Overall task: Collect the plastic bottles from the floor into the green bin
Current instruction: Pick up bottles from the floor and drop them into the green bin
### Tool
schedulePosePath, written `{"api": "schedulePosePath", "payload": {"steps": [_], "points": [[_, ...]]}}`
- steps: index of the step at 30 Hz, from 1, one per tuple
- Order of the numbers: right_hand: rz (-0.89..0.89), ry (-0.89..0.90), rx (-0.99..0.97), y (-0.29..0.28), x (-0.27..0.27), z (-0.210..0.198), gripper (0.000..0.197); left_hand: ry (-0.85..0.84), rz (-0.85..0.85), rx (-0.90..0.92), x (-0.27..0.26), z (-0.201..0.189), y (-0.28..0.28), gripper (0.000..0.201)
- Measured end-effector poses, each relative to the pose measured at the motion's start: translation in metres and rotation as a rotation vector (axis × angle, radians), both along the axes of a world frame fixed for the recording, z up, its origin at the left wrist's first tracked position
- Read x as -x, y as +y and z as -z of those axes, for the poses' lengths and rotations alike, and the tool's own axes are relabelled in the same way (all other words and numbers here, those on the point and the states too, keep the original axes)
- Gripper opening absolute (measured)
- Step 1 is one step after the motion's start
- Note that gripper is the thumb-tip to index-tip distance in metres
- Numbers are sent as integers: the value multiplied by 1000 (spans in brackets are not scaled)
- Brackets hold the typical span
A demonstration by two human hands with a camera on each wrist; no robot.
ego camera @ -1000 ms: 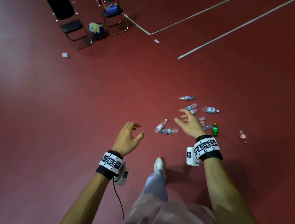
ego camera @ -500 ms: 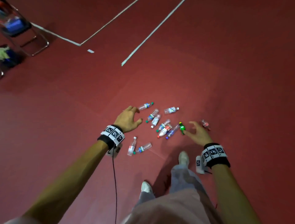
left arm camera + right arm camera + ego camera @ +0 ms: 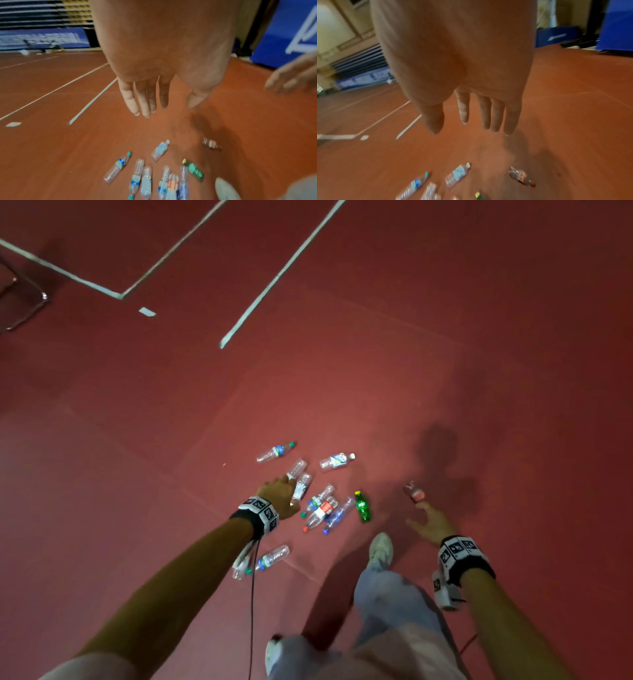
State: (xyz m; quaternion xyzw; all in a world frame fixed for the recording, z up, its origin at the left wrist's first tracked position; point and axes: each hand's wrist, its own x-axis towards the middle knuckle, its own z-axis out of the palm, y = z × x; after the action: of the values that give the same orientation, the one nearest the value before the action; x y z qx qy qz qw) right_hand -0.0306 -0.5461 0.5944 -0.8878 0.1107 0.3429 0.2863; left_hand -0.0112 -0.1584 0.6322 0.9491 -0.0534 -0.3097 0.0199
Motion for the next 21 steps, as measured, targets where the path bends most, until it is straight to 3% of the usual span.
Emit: {"api": "schedulePosePath", "payload": {"steps": [3, 9, 15, 21], "points": [[-123, 55, 53, -39, -33, 42, 63, 56, 46, -79, -33, 46, -41, 70], [-313, 199, 177, -99, -55, 109, 65, 266, -74, -78, -50, 129, -99, 66], [-275, 338, 282, -135, -49, 135, 67, 377, -69, -87, -59, 182, -118, 64], [-337, 338, 366, -165, -65, 184, 68, 365, 212, -173, -74, 241, -133, 72]]}}
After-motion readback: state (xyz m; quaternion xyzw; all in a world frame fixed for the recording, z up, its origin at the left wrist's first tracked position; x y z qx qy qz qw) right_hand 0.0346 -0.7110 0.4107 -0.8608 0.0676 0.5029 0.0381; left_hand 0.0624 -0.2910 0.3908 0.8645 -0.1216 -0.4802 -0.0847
